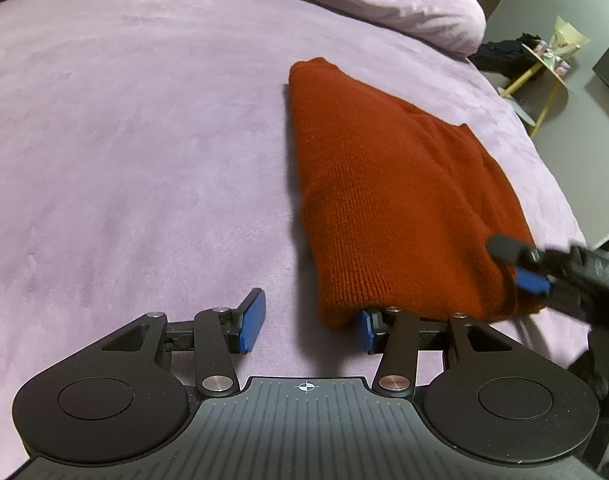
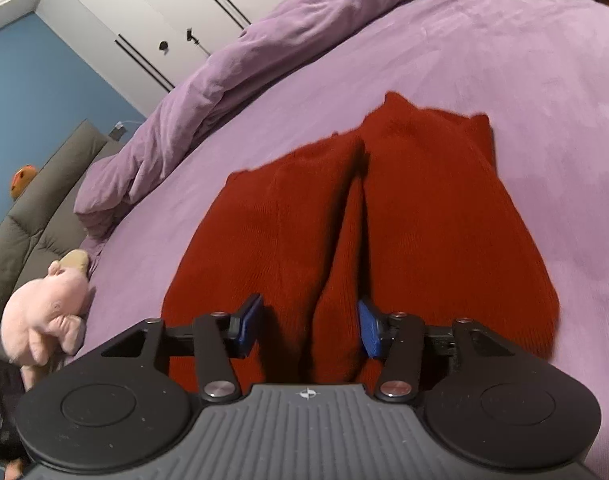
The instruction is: Fold small clothes
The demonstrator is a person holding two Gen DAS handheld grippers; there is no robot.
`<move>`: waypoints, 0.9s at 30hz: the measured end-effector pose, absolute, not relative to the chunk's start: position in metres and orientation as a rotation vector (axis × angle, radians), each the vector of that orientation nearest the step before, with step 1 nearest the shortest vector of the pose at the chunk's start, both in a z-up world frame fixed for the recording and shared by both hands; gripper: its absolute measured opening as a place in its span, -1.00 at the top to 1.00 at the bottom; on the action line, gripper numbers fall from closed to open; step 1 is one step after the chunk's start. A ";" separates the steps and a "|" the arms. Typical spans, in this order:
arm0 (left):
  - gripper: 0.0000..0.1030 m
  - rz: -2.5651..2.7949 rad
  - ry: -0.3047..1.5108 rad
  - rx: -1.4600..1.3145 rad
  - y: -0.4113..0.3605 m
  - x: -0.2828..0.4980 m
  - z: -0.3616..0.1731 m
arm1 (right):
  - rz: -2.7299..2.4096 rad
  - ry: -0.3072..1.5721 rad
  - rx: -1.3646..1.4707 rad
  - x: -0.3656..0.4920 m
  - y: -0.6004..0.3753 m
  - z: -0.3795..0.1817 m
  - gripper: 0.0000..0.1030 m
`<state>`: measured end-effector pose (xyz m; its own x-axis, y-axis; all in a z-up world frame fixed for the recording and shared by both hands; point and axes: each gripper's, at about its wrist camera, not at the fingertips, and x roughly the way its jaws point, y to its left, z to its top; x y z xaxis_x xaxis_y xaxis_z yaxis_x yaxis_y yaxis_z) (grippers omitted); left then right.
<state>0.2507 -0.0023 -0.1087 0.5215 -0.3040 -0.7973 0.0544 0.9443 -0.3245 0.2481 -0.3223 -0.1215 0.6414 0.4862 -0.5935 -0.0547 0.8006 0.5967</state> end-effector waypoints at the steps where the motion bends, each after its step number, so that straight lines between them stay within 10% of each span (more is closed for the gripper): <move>1: 0.00 -0.217 1.005 -0.278 -0.002 0.251 -0.109 | 0.334 0.824 0.575 0.244 -0.322 -0.122 0.01; 7: 0.01 -0.204 1.011 -0.283 -0.002 0.252 -0.109 | 0.341 0.831 0.654 0.232 -0.326 -0.131 -0.01; 10: 0.01 -0.202 1.015 -0.285 -0.002 0.252 -0.108 | 0.326 0.836 0.691 0.238 -0.324 -0.131 0.61; 20: -0.03 -0.209 1.021 -0.251 -0.006 0.247 -0.107 | 0.216 0.763 0.553 0.237 -0.329 -0.118 0.84; 23: -0.03 -0.243 1.009 -0.240 -0.003 0.241 -0.105 | 0.231 0.826 0.483 0.243 -0.326 -0.124 0.70; 25: -0.05 -0.262 1.000 -0.243 -0.001 0.237 -0.103 | 0.260 0.818 0.620 0.249 -0.340 -0.123 -0.05; 27: -0.08 -0.277 0.990 -0.244 -0.001 0.236 -0.102 | 0.289 0.785 0.716 0.260 -0.347 -0.124 -0.26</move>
